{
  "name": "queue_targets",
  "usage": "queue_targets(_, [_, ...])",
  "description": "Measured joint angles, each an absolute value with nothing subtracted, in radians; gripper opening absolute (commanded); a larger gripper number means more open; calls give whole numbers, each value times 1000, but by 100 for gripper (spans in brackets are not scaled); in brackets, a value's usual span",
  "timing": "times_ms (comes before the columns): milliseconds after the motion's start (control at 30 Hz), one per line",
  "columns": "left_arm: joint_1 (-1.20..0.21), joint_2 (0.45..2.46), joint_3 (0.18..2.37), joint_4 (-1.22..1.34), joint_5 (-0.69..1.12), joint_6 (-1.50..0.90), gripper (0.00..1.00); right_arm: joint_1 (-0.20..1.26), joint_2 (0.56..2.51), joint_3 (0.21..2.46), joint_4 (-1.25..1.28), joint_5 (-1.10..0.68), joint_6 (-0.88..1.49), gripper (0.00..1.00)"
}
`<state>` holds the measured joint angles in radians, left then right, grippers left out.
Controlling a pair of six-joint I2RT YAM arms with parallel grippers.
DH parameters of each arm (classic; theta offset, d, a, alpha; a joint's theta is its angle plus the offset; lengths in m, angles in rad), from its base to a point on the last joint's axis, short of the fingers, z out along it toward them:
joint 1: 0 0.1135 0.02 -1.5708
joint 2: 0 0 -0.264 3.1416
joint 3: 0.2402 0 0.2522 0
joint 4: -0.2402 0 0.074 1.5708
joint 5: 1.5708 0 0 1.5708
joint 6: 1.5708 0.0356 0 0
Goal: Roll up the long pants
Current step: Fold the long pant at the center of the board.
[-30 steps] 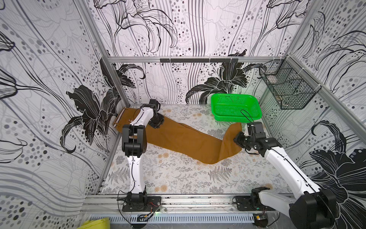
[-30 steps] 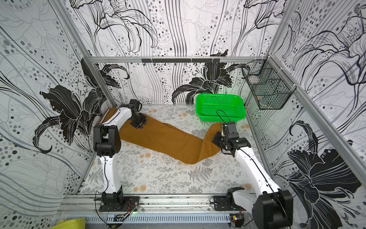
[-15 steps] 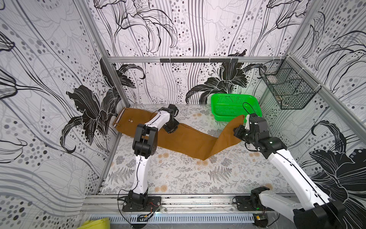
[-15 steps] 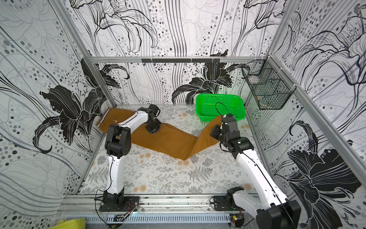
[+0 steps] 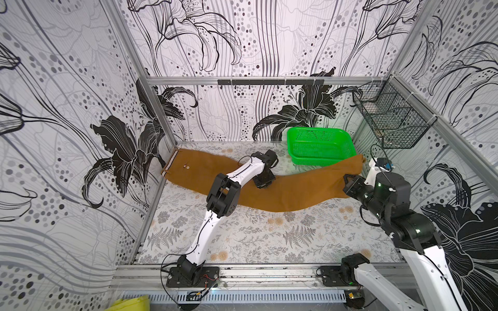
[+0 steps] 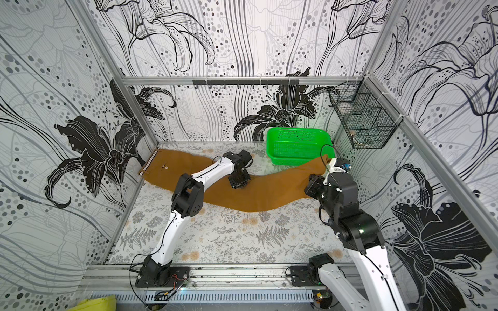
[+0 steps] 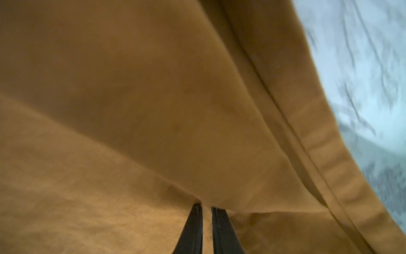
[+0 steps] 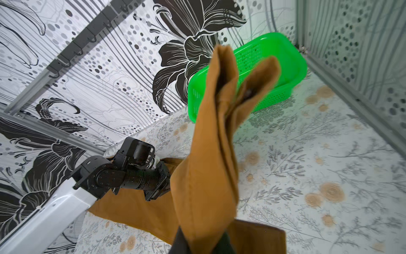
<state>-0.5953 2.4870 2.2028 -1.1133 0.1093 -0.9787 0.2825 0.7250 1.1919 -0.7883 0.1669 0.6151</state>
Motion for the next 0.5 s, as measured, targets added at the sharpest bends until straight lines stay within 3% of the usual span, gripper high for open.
queue_targets(300, [-774, 2603, 2400, -1128, 227, -947, 13, 282, 658, 1331, -905, 258, 552, 0])
queue_targets(400, [-808, 2584, 2361, -1098, 236, -931, 13, 282, 683, 1335, -899, 219, 548, 0])
queue_targets(500, [-812, 2488, 2196, -1029, 189, -922, 21, 282, 752, 1324, -860, 126, 548, 0])
